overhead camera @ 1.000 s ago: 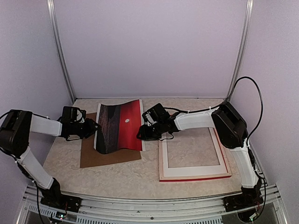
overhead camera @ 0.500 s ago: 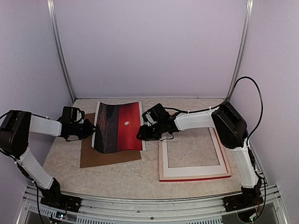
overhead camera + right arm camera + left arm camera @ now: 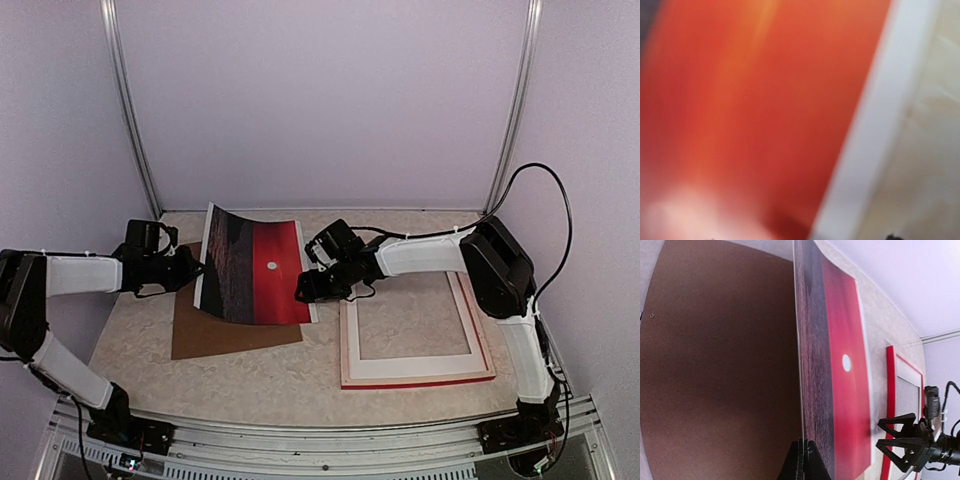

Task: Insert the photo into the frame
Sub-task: Pick up the photo from the backboard, then pass from the left arm to the right

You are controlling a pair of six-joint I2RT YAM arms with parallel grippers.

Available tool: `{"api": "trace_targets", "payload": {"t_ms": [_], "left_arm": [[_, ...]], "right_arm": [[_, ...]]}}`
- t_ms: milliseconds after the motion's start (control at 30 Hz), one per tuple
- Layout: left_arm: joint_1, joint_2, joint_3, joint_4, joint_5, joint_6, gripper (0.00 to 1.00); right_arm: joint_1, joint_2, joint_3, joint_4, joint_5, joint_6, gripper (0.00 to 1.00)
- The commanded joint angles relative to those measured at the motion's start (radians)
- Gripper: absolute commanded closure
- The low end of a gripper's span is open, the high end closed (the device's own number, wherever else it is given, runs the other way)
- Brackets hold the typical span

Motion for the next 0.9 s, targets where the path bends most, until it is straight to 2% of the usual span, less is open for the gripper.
{"api": "trace_targets", "payload": {"t_ms": [0, 67, 200, 467, 633, 867], "left_arm": [[-0.043, -0.117, 0.067, -0.065, 0.017, -0.042, 1.0], [-0.068, -0.17, 0.083, -0.072, 0.01, -0.08, 1.0], [-0.12, -0.233, 0.103, -0.06, -0.012, -0.166, 1.0], [-0.189, -0.208, 0.17, -0.036, -0.015, -0.242, 1.0], [-0.232, -0.174, 0.214, -0.034, -0.028, -0.28, 1.0], [-0.294, -0.118, 0.327, -0.101, -0.049, -0.29, 1.0]], "right_arm": [[0.002, -0.104, 0.025, -0.186, 0.133, -0.113, 0.25], [0.011, -0.141, 0.04, -0.22, 0.166, -0.151, 0.19], [0.075, -0.232, 0.027, -0.223, 0.26, -0.216, 0.15], [0.212, -0.383, -0.054, -0.094, 0.258, -0.34, 0.12], [0.306, -0.377, 0.006, -0.113, 0.324, -0.428, 0.11], [0.398, -0.295, 0.159, -0.208, 0.495, -0.491, 0.12]]}}
